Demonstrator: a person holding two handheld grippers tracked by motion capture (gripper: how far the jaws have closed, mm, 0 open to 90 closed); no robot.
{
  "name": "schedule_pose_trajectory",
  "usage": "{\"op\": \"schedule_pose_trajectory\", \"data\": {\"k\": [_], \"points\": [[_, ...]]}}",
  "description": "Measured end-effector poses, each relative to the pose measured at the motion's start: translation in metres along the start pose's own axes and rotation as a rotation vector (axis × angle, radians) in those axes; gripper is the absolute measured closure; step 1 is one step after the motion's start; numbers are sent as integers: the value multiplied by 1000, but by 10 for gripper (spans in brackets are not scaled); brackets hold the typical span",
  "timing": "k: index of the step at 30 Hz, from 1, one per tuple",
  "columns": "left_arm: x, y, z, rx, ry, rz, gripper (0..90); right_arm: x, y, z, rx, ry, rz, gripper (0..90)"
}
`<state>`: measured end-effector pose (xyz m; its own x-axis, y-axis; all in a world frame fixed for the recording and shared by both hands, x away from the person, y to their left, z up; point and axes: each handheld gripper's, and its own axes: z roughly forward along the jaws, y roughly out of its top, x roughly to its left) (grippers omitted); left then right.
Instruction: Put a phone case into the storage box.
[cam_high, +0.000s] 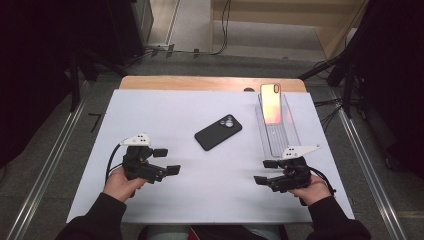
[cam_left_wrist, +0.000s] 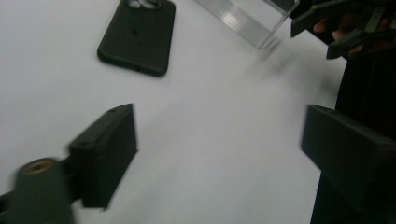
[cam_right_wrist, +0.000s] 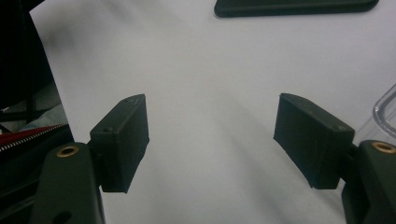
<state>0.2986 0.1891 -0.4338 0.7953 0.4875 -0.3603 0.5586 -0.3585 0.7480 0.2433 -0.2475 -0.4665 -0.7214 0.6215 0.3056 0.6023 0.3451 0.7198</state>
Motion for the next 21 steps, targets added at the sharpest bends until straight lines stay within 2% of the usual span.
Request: {"op": "schedule_pose_trajectory", "data": {"k": [1,3,10,17,21], "points": [[0,2,0,2,-6,1,0,0,0,0,-1,1,-1,246],[1,5,3,14,-11,4,0,0,0,0,-2,0,-2,246],[4,13,14,60,21,36,0,-1,1,0,-4,0,2,246],[6,27,23,55,26,40,6,-1,0,-1,-11,-2,4,246],[8,33,29,58,54,33,65,-1,1,0,-10,-1,3,246]]}}
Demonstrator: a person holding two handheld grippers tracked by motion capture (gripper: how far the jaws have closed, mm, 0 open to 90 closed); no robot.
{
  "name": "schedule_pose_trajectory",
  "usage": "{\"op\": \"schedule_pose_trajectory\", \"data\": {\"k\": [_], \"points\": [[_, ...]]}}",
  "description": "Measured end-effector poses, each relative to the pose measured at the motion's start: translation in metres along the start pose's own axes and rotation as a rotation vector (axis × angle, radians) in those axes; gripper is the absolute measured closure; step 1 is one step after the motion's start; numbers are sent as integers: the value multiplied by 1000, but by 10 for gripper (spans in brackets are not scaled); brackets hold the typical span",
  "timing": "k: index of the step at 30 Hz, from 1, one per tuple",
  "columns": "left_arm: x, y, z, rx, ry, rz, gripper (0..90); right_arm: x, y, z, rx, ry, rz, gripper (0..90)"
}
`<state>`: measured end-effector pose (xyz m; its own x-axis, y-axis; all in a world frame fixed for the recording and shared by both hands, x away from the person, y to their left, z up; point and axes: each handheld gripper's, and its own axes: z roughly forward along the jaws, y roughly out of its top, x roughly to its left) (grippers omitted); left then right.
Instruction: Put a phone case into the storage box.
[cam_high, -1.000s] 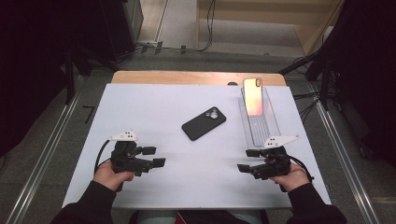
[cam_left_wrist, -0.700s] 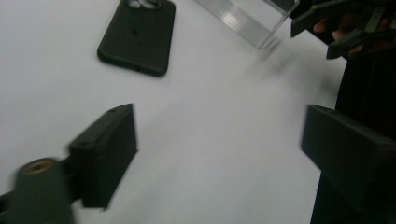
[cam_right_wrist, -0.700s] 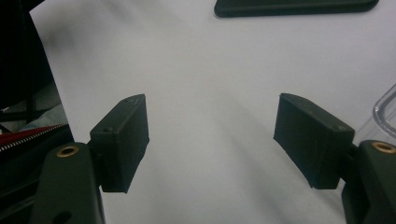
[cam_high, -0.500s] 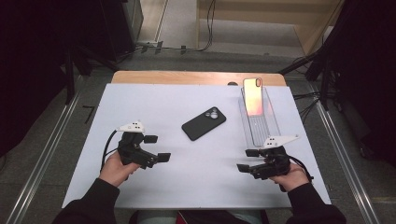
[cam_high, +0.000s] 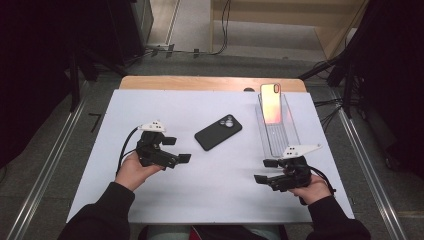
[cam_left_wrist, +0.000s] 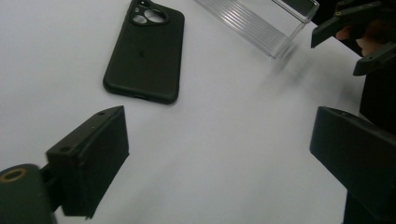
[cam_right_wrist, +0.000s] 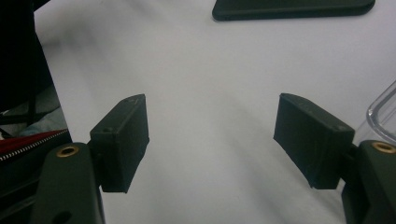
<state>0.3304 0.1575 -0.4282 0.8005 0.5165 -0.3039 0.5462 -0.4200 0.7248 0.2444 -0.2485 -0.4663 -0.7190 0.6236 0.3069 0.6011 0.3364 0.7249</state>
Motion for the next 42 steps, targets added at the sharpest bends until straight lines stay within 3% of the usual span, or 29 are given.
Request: {"op": "schedule_pose_trajectory", "data": {"k": [6,17,23,36,39,42], "points": [[6,8,9,8,-30,-6,65,-1,0,0,0,-3,2,246],[11,27,32,37,-2,32,77,-1,0,0,0,-4,2,246],[17,35,42,34,0,20,77,0,0,0,3,-3,1,246],[28,52,65,42,19,56,80,0,0,1,7,-1,-4,246],[28,55,72,50,56,74,139,1,0,2,4,0,-2,246],[29,58,77,48,30,76,139,1,0,2,-2,2,1,246]]}}
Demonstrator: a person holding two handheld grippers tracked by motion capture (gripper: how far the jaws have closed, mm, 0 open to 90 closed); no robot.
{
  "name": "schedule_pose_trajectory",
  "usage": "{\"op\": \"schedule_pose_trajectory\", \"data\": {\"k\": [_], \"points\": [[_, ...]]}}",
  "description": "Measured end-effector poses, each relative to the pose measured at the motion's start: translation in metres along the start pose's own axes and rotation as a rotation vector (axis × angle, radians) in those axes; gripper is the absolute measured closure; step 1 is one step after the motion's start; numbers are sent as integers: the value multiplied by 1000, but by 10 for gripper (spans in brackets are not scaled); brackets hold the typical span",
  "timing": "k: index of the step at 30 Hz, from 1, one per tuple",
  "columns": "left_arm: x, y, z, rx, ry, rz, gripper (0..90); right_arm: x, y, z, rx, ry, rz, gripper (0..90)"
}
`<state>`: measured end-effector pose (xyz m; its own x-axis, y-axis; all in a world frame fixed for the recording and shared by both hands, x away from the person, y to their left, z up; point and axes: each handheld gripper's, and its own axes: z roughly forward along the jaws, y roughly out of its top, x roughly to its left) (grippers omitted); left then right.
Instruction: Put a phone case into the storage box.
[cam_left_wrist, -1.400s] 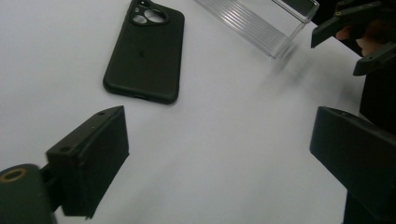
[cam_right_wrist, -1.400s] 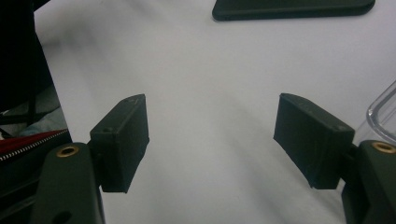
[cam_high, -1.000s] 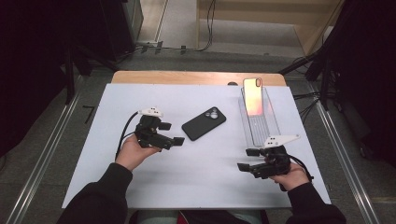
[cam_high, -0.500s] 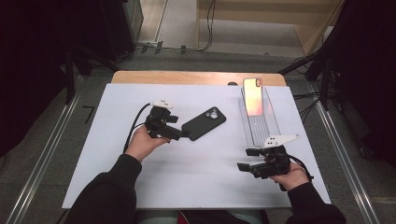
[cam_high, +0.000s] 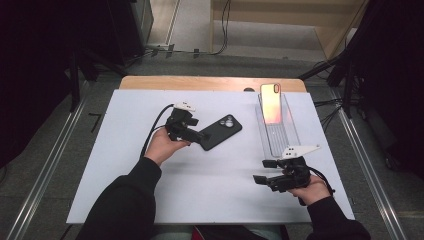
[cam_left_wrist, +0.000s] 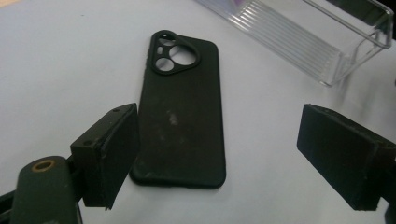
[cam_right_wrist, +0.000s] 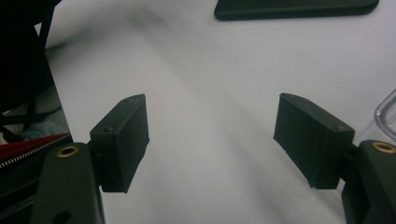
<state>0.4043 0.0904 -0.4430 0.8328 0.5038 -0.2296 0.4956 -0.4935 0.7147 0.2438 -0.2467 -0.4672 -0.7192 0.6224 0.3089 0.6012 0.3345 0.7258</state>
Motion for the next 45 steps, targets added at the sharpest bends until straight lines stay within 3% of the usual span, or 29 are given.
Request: {"op": "schedule_pose_trajectory", "data": {"k": [12,18,21,23,24,26,29,34,39,45], "points": [[2,5,21,20,9,37,139,-1,-5,-5,-4,-19,17,246],[4,7,29,7,6,12,139,0,-7,-5,1,-18,17,246],[4,8,31,15,19,23,138,0,-7,-5,2,-16,20,245],[6,8,33,-8,-22,16,97,0,-7,-4,5,-15,21,245],[7,8,35,-13,-44,0,0,0,-7,-4,4,-12,21,245],[8,8,37,-16,-60,2,0,0,-7,-4,2,-9,20,245],[7,6,41,13,-27,24,0,0,-7,-4,3,-9,20,244],[7,4,45,13,14,44,0,0,-6,-4,-2,-7,17,244],[7,3,50,10,17,44,0,0,-6,-4,1,-4,13,244],[8,2,55,39,35,58,0,1,-6,-4,2,-5,12,244]]}}
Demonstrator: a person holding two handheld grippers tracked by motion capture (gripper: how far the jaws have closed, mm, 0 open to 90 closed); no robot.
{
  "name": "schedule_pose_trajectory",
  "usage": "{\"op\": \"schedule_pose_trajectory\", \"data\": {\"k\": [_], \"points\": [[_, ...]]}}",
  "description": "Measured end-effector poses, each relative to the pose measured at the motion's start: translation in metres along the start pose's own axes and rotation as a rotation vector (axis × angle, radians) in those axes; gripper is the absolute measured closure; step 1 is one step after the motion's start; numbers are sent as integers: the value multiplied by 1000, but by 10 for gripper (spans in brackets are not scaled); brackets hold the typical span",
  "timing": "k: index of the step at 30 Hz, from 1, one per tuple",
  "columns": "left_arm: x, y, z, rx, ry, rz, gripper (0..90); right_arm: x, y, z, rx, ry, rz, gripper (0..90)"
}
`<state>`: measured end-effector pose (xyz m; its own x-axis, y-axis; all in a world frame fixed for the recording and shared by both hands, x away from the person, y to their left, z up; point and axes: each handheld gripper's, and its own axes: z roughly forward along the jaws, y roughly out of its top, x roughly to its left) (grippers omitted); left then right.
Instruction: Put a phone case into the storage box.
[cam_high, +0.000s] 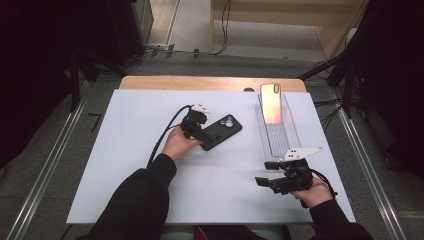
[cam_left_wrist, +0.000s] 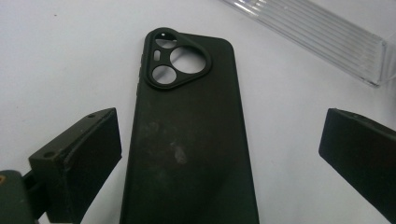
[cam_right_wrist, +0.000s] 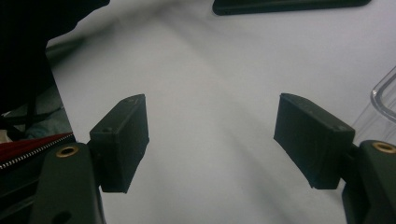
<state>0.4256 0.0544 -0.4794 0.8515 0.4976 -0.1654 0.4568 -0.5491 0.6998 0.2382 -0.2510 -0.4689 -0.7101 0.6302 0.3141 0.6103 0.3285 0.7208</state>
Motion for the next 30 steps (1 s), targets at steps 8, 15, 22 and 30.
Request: {"op": "schedule_pose_trajectory", "data": {"k": [8,15,22,30], "points": [[0,-2,10,62,38,10,15,-1,0,0,1,2,3,244],[1,-5,20,100,59,13,27,0,1,1,4,2,2,244],[-4,-8,27,138,101,50,48,0,1,1,4,3,3,244],[-10,-10,30,155,161,102,64,0,1,1,3,0,-3,244]]}}
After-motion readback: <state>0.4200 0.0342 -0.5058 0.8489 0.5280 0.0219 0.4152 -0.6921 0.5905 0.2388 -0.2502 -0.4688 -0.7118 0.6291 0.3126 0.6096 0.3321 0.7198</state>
